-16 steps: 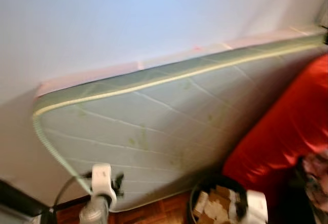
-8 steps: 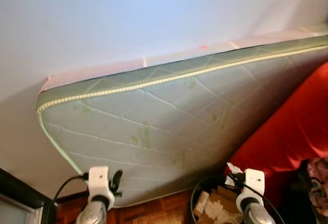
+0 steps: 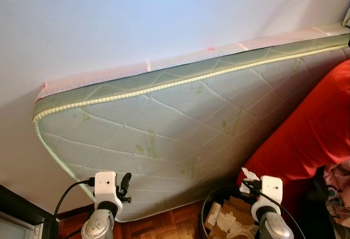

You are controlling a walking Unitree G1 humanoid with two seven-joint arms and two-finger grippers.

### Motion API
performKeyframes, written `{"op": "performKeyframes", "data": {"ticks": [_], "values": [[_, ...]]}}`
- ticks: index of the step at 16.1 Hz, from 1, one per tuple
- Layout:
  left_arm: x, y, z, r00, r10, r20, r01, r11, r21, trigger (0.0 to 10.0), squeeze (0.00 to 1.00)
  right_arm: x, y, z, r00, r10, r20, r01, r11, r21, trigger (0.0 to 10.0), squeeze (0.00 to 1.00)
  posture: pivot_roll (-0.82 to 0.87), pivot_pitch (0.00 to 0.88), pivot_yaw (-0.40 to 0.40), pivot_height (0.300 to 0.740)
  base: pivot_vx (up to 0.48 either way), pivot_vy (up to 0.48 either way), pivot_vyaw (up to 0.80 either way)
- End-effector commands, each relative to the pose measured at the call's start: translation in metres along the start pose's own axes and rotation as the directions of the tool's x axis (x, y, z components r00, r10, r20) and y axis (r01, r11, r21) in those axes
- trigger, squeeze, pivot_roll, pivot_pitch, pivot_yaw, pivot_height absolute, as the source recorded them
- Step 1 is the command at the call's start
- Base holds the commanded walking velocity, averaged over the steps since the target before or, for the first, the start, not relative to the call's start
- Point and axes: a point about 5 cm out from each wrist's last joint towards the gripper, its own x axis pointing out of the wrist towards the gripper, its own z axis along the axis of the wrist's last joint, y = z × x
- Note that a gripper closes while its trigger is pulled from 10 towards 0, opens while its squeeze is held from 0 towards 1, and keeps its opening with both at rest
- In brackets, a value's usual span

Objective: Clean up the room

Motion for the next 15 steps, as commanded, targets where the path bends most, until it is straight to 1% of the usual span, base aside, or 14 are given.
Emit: {"op": "performKeyframes", "data": {"ticks": [1, 2, 4, 6, 8, 10, 11, 12, 15], "values": [[-0.002, 0.004, -0.002, 1.0, 0.017, -0.013, -0.017, 1.0, -0.009, 10.0, 0.0, 0.001, 0.003, 0.001, 1.0, 0.005, 0.01, -0.005, 1.0, -0.011, 10.0, 0.0, -0.02, 0.042, 0.032, 0.705, 0.0, 0.0, 0.0], [-0.001, 0.002, -0.001, 1.0, 0.017, -0.014, -0.017, 1.0, -0.01, 10.0, 0.0, 0.0, 0.004, 0.002, 1.0, 0.015, 0.021, -0.014, 1.0, -0.008, 10.0, 0.0, -0.01, 0.043, 0.032, 0.695, 0.0, 0.0, 0.0], [0.0, -0.003, -0.001, 1.0, 0.006, -0.014, -0.006, 1.0, -0.013, 10.0, 0.0, -0.001, 0.007, 0.002, 0.999, 0.034, 0.038, -0.035, 0.999, 0.003, 10.0, 0.0, -0.01, 0.043, 0.032, 0.695, 0.0, 0.0, 0.0], [-0.001, -0.004, -0.001, 1.0, -0.011, -0.015, 0.011, 1.0, -0.004, 10.0, 0.0, 0.0, 0.008, 0.002, 0.999, 0.031, 0.035, -0.031, 1.0, 0.0, 10.0, 0.0, -0.01, 0.044, 0.035, 0.695, 0.0, 0.0, 0.0], [-0.002, 0.0, -0.001, 1.0, -0.006, -0.015, 0.006, 1.0, 0.0, 10.0, 0.0, 0.0, 0.008, 0.002, 0.999, 0.025, 0.031, -0.025, 1.0, -0.009, 10.0, 0.0, -0.01, 0.045, 0.035, 0.695, 0.0, 0.0, 0.0], [-0.002, 0.004, 0.0, 1.0, 0.001, -0.014, -0.001, 1.0, 0.004, 10.0, 0.0, 0.002, 0.009, 0.001, 1.0, 0.02, 0.004, -0.02, 1.0, -0.012, 10.0, 0.0, -0.01, 0.044, 0.034, 0.69, 0.0, 0.0, 0.0], [-0.002, 0.004, 0.0, 1.0, 0.002, -0.013, -0.002, 1.0, 0.005, 10.0, 0.0, 0.001, 0.01, 0.003, 1.0, 0.019, 0.021, -0.019, 1.0, -0.02, 10.0, 0.0, 0.0, 0.044, 0.034, 0.675, 0.0, 0.0, 0.0], [-0.002, 0.004, 0.0, 1.0, 0.002, -0.013, -0.002, 1.0, 0.005, 10.0, 0.0, 0.001, 0.011, 0.005, 0.999, 0.026, 0.044, -0.026, 1.0, -0.014, 10.0, 0.0, -0.01, 0.044, 0.035, 0.67, 0.0, 0.0, 0.0], [0.0, 0.002, 0.002, 1.0, -0.009, -0.01, 0.009, 1.0, 0.003, 10.0, 0.0, 0.002, 0.015, 0.006, 0.998, 0.045, 0.052, -0.044, 0.999, -0.032, 10.0, 0.0, -0.01, 0.043, 0.035, 0.67, 0.0, 0.0, 0.0]]}}
